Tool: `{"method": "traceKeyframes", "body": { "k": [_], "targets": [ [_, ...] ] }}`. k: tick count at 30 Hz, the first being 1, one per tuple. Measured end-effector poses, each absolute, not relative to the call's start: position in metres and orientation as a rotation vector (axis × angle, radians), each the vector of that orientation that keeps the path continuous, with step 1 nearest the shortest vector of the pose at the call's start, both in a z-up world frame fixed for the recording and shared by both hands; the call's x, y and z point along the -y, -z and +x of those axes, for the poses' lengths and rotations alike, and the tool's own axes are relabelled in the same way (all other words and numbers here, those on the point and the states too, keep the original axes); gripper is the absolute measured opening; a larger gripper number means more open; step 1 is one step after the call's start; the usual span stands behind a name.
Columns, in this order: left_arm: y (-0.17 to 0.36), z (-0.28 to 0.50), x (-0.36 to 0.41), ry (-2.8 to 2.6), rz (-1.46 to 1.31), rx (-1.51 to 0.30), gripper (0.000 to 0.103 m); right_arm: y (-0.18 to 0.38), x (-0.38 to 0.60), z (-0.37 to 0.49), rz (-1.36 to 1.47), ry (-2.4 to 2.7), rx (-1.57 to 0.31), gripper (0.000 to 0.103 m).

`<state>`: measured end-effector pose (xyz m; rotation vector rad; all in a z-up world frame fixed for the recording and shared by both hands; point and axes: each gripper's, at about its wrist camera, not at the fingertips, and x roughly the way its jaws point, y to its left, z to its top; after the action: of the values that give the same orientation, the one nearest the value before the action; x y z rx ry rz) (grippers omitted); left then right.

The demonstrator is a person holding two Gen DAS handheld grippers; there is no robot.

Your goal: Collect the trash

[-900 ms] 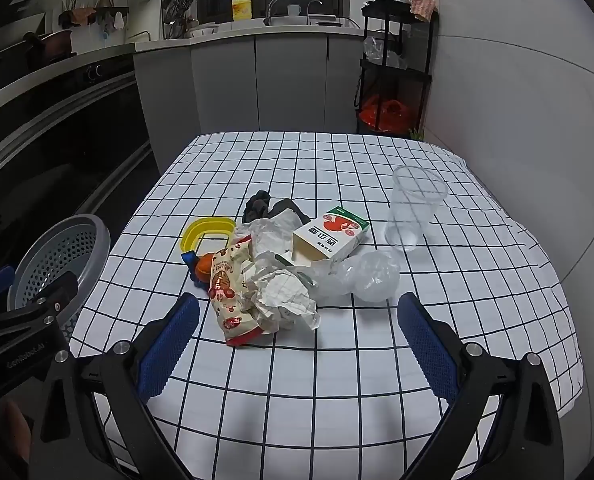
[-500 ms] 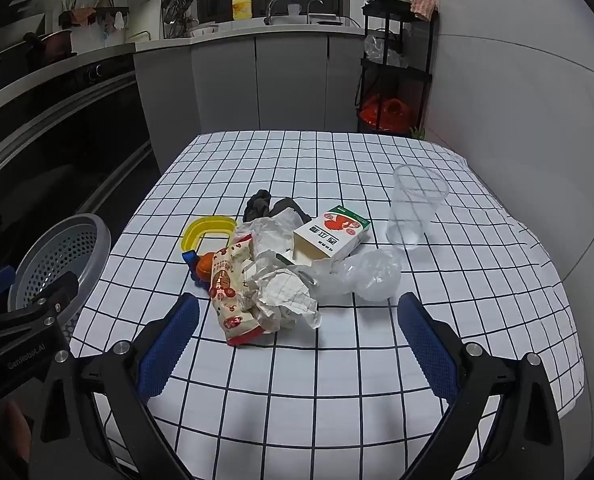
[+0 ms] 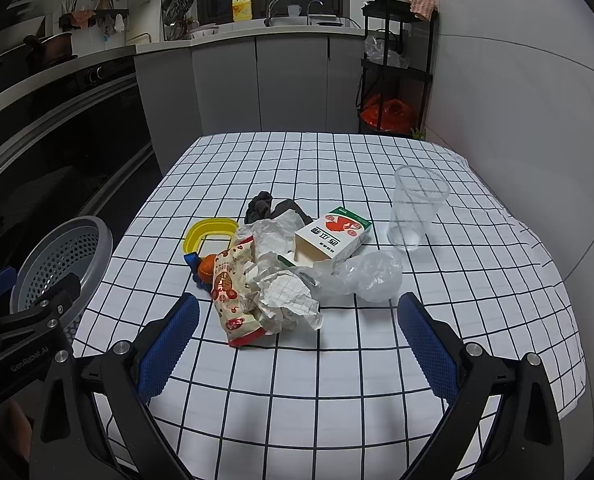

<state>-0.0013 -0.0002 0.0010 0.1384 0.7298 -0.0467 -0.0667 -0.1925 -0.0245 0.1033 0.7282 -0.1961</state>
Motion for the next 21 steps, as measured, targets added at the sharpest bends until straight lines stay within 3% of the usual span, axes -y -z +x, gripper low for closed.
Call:
{"method": "traceKeyframes", "body": {
  "k": [21],
  "targets": [
    [-0.0007,-0.0009,-0.002,0.043,0.139,-0.727,0.097,0.0235,0.1938,-0.0665,0.11,0.193,-0.728,0.095]
  ]
}}
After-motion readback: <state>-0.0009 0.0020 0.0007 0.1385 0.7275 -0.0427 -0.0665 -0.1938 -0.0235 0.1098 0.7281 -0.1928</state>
